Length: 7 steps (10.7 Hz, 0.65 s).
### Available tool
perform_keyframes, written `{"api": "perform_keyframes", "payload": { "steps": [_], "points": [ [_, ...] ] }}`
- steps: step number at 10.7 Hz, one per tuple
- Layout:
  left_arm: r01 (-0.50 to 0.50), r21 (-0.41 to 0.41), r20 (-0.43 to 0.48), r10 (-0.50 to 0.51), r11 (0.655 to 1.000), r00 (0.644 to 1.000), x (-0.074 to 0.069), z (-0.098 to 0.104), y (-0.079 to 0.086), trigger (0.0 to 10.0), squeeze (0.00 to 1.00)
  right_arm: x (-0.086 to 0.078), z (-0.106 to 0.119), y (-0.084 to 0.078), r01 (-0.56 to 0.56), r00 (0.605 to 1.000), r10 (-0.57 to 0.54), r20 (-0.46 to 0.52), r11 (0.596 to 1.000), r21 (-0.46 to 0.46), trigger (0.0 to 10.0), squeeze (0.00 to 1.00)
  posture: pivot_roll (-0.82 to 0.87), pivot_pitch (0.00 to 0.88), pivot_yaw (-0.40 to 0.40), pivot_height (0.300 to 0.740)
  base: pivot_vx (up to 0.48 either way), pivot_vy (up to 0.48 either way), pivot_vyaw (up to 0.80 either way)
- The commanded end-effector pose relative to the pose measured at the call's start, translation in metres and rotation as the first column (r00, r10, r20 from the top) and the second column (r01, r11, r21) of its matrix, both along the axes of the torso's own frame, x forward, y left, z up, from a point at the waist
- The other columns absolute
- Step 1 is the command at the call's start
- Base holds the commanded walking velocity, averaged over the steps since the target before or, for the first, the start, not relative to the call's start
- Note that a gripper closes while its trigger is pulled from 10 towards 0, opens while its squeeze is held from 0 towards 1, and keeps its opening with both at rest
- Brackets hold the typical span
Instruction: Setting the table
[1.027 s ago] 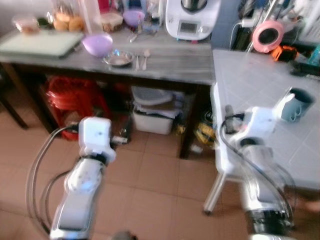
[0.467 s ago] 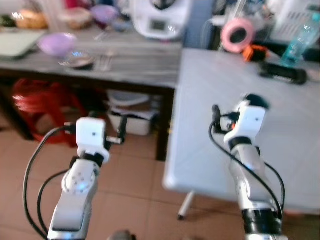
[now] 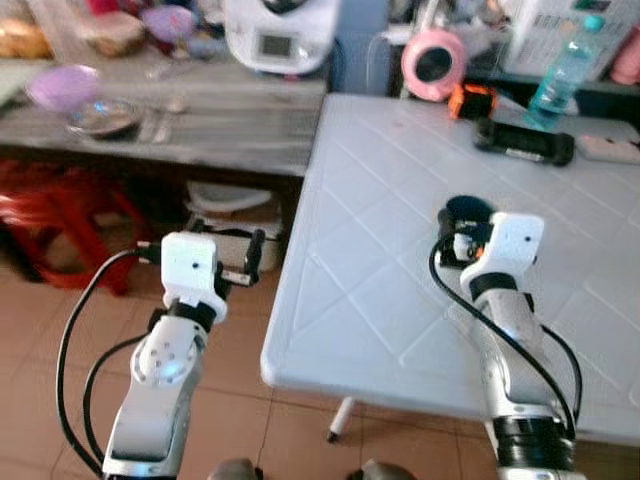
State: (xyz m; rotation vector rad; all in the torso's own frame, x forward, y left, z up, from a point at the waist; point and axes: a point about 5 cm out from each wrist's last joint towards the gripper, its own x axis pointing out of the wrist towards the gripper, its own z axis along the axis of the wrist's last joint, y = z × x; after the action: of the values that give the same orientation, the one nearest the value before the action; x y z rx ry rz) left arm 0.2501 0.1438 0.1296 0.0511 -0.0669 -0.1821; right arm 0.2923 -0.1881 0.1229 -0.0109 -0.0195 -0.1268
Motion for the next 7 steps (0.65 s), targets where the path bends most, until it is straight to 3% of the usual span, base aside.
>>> {"api": "perform_keyframes", "payload": {
  "steps": [1,7],
  "points": [
    [-0.015,0.012,0.005,0.015,1.0,1.0,0.0001,0.0015,0.003,10.0,0.0,0.001,-0.0006,0.0024,-0.009,1.0,0.009,-0.005,1.0,-0.006,10.0,0.0,0.07,0.0,-0.012,0.74,0.0,0.0,0.0],
    [-0.027,0.028,-0.012,0.027,0.999,1.0,-0.0001,-0.0011,0.004,10.0,0.0,0.0063,-0.0013,-0.0054,0.052,0.999,-0.052,-0.011,0.998,-0.02,10.0,0.0,0.07,0.0,-0.008,0.74,0.0,0.0,0.0]
  ]
}}
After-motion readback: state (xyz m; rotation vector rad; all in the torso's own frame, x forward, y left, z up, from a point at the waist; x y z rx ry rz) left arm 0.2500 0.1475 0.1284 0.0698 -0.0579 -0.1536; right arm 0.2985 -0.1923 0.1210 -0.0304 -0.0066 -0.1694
